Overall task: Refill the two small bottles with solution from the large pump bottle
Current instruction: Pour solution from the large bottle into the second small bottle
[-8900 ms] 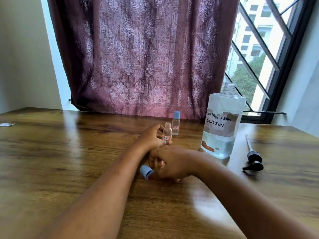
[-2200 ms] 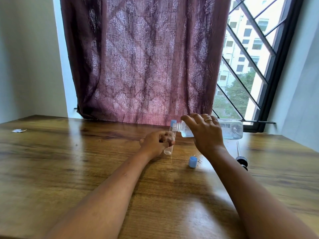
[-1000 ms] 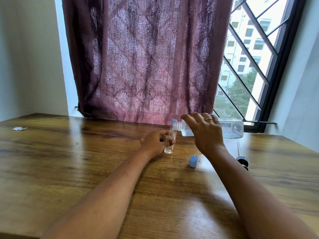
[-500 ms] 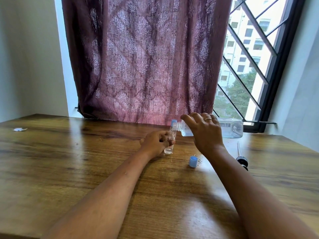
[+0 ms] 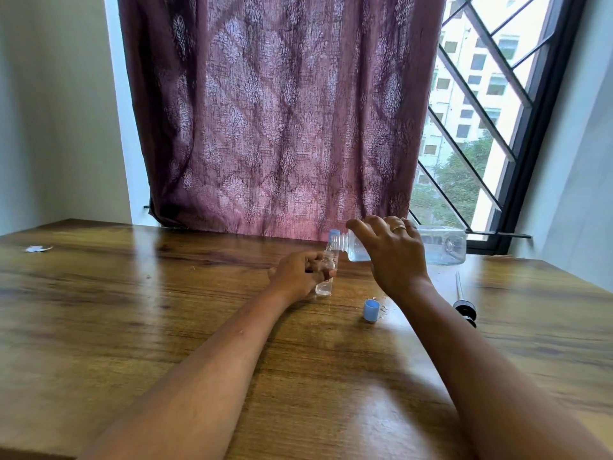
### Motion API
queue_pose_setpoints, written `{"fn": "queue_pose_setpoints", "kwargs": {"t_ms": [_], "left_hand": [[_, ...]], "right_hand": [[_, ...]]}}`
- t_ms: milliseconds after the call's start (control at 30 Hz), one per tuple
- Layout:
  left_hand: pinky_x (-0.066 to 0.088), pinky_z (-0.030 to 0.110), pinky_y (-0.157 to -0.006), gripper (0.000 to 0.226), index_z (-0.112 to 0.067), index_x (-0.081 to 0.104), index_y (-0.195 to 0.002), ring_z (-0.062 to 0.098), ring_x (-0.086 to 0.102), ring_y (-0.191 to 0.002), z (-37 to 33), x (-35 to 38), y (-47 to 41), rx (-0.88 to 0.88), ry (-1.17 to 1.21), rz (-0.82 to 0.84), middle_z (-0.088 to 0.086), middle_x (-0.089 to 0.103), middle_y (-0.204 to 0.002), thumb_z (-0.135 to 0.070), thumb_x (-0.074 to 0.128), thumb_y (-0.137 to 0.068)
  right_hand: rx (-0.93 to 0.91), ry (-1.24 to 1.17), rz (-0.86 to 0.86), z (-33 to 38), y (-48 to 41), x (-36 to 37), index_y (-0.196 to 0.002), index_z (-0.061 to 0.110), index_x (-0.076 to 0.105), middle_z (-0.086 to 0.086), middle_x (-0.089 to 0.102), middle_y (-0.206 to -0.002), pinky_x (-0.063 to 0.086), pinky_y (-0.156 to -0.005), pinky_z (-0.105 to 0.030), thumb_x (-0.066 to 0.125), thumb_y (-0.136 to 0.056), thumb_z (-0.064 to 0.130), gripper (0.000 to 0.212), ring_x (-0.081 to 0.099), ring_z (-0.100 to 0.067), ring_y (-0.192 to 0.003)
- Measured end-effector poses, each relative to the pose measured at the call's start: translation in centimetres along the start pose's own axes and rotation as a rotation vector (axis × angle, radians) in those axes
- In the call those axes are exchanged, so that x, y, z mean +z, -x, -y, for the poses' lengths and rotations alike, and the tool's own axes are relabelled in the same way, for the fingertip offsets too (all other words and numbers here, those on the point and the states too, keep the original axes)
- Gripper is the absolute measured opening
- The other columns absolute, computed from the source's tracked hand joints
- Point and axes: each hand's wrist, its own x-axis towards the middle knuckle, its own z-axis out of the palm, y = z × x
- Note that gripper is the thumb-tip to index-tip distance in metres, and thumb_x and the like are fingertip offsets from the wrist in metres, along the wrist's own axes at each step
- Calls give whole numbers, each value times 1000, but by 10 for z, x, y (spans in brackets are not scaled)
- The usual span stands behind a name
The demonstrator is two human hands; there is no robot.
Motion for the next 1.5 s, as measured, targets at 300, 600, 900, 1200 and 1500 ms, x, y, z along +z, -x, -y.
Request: {"fn": "queue_pose_setpoints", "kwargs": {"t_ms": [300,600,900,1200,1500], "left_hand": [[34,51,-110,49,-26,60,-125,21,56,-122,0,0,-1,-2,47,29,1,67,-123,-38,73,-79],[33,52,-111,51,-22,59,-126,19,57,-121,1,-1,-2,-12,81,25,0,70,-118,-35,75,-78],[35,53,-109,41,-22,65,-117,23,59,-118,1,-1,-3,9,86,43,3,71,-112,-34,75,-79],[36,53,-109,43,-23,64,-119,21,60,-116,0,-2,-1,-4,89,35,1,71,-112,-35,74,-79],[34,52,-109,44,-26,63,-118,20,60,-116,-2,-2,0,-12,68,36,-1,72,-113,-38,74,-78]], "right_hand": [[-3,-4,13,-1,-1,0,-131,34,32,-1,52,-129,40,-101,-45,64,-77,2,70,53,-33,-116],[-3,-2,11,-1,0,-2,-131,33,33,-2,52,-129,41,-101,-44,65,-76,2,71,54,-34,-115],[-7,-5,12,-1,0,-1,-132,35,32,1,51,-130,38,-103,-43,66,-74,2,75,52,-32,-117],[-4,-10,10,-1,-1,-1,-133,34,33,0,52,-130,38,-104,-43,66,-75,3,73,52,-32,-117],[-4,-3,31,-1,-1,-1,-133,35,30,0,50,-132,37,-105,-43,68,-74,5,76,51,-32,-118]]}}
